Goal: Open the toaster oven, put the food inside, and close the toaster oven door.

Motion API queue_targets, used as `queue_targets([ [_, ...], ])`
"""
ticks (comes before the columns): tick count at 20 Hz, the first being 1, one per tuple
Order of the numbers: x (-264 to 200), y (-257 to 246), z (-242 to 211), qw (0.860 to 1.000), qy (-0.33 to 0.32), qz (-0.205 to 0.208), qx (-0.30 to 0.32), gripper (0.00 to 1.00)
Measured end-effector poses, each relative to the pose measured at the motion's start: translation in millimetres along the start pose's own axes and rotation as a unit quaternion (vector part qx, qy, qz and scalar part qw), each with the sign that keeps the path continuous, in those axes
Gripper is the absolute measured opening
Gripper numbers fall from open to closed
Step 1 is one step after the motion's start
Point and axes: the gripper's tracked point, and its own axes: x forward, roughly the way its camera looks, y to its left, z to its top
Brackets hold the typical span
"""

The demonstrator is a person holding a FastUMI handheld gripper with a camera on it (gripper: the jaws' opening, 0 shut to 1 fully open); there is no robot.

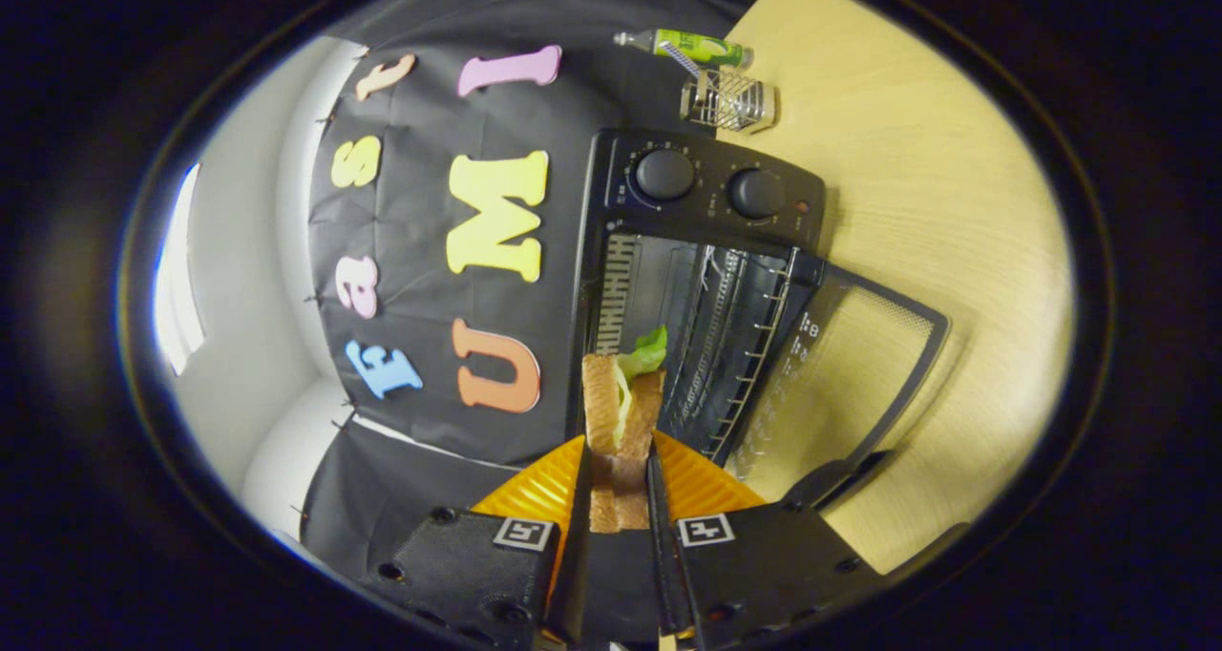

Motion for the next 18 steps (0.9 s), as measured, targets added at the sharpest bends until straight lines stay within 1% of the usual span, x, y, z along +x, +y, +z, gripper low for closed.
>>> queue_targets([
  [2, 21.1, -0.9, 18.8, 1.000, -0.031, -0.006, 0.005, 0.34],
  [4, 49.2, -5.6, 32.4, 0.998, -0.054, -0.022, -0.014, 0.34],
  [6, 73.5, -14.4, 36.3, 0.996, -0.068, -0.042, -0.037, 0.35],
  [9, 95.4, -24.7, 44.9, 0.994, -0.084, -0.062, -0.039, 0.35],
  [12, 117.7, -39.3, 37.9, 0.992, -0.075, -0.083, -0.056, 0.35],
  [14, 125.5, -43.6, 34.3, 0.991, -0.069, -0.088, -0.074, 0.35],
  [16, 131.0, -58.7, 26.5, 0.984, -0.027, -0.123, -0.125, 0.36],
  [17, 132.0, -57.9, 22.7, 0.983, -0.008, -0.123, -0.136, 0.38],
  [18, 132.9, -57.7, 18.6, 0.980, 0.003, -0.132, -0.150, 0.39],
])
